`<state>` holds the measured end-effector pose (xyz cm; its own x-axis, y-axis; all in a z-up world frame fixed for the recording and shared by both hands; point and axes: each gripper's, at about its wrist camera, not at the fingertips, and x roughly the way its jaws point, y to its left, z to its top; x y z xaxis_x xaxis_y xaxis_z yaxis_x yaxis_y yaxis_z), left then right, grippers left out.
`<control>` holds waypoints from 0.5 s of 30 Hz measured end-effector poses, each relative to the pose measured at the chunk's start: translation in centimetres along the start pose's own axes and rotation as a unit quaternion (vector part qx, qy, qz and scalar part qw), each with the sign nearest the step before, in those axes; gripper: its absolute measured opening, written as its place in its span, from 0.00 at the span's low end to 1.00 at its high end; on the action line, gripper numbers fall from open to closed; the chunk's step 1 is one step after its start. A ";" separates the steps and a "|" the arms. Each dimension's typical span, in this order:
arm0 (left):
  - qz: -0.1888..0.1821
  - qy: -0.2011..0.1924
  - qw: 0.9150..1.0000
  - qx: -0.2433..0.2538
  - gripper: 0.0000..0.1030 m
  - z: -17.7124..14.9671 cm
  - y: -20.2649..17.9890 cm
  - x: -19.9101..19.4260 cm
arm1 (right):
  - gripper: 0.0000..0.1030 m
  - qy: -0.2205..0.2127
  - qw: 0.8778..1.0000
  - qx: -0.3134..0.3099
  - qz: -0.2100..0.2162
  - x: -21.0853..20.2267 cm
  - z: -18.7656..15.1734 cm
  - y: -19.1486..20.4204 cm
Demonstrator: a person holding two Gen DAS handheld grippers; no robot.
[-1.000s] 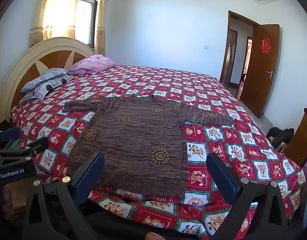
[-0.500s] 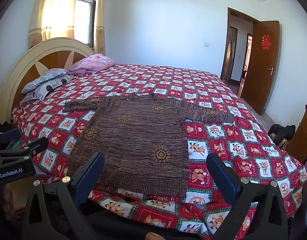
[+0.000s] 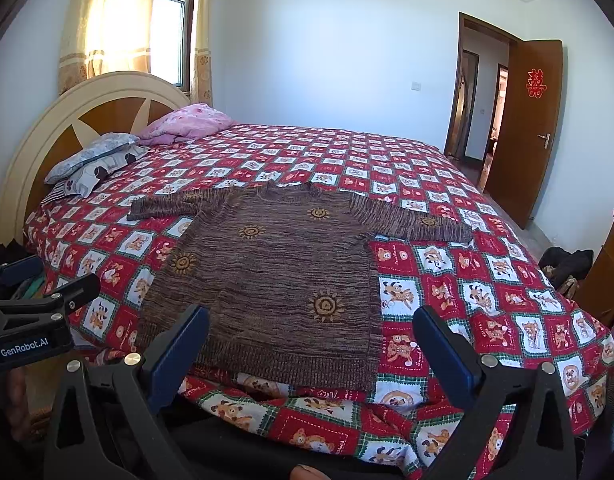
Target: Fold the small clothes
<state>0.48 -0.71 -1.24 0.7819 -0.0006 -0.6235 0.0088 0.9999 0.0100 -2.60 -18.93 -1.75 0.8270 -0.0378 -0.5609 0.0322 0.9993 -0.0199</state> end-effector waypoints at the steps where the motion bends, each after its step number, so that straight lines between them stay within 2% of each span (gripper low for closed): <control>1: 0.000 0.000 1.000 0.000 1.00 0.0 0.1 0.0 | 0.99 0.000 1.000 0.000 0.000 0.0 0.0 0.0; 15: -0.001 0.003 1.000 0.003 1.00 -0.4 -0.3 0.3 | 0.99 0.004 1.000 -0.001 0.002 0.1 -0.2 0.2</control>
<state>0.45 -1.02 -1.79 0.7781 -0.0035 -0.6281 0.0146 0.9998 0.0125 -2.60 -18.73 -1.97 0.8227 -0.0338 -0.5675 0.0283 0.9994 -0.0185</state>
